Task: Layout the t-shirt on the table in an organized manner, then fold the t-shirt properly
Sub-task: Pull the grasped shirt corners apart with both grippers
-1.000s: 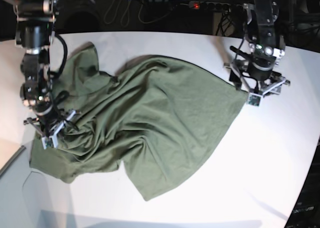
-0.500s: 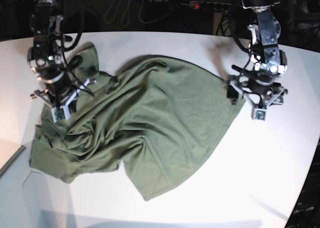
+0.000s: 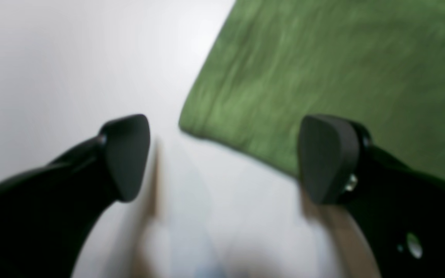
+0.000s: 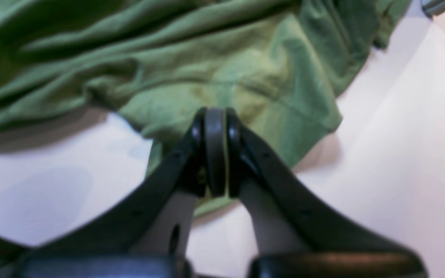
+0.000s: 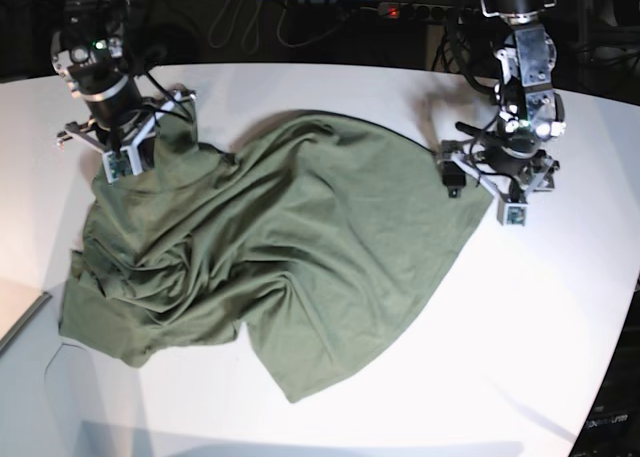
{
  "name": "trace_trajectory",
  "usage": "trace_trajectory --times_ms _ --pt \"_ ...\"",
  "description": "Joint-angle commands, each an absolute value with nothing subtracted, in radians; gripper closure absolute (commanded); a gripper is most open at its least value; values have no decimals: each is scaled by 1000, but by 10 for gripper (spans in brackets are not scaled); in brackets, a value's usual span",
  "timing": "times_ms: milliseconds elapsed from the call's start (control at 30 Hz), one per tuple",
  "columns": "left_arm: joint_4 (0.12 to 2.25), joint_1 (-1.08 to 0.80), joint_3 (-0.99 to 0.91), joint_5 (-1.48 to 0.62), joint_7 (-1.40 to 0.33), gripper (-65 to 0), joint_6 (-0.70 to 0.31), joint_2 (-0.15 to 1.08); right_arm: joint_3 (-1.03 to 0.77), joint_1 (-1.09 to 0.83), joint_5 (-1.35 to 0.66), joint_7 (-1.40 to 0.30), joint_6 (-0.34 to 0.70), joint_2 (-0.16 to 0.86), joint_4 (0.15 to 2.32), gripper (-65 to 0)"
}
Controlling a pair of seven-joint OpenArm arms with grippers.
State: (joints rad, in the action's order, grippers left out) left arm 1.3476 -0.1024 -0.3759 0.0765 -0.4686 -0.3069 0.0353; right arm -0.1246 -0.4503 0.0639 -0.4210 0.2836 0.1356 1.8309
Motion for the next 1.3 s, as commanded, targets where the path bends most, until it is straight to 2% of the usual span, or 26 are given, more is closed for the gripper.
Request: trace_trajectory --times_ms 0,167,267,367,433,633,667,933,1067,1267 --pt "1337 -90 -377 70 -435 -519 -305 38 -130 -466 56 -400 280 142 1856 -1" --pt "1237 -67 -377 70 -401 -368 -305 44 -130 -515 56 -400 280 142 1863 -2" --pt "1199 -61 -377 70 -401 -342 -305 44 -130 -529 56 -400 280 142 1860 -15" --pt "1193 -56 -377 70 -401 -336 -305 44 -130 -535 56 -400 280 142 1862 -66" --pt "1194 -58 -377 70 -401 -298 -305 44 -130 -544 58 -395 280 142 1860 -98" --pt "1196 -59 -375 70 -401 -20 -305 44 -131 -553 58 -400 275 142 1859 -169" --pt "1196 -61 -375 70 -401 0 -305 44 -131 -553 58 -400 275 142 1854 -183" --pt "1196 -71 -375 70 -401 -12 -305 44 -134 -498 56 -400 275 140 1732 -319" --pt "1196 -81 -375 70 -401 -12 -305 44 -191 -433 56 -400 275 140 1673 -402" --pt "1196 -82 -375 70 -401 -12 -305 45 -321 -343 56 -401 280 140 1659 -423"
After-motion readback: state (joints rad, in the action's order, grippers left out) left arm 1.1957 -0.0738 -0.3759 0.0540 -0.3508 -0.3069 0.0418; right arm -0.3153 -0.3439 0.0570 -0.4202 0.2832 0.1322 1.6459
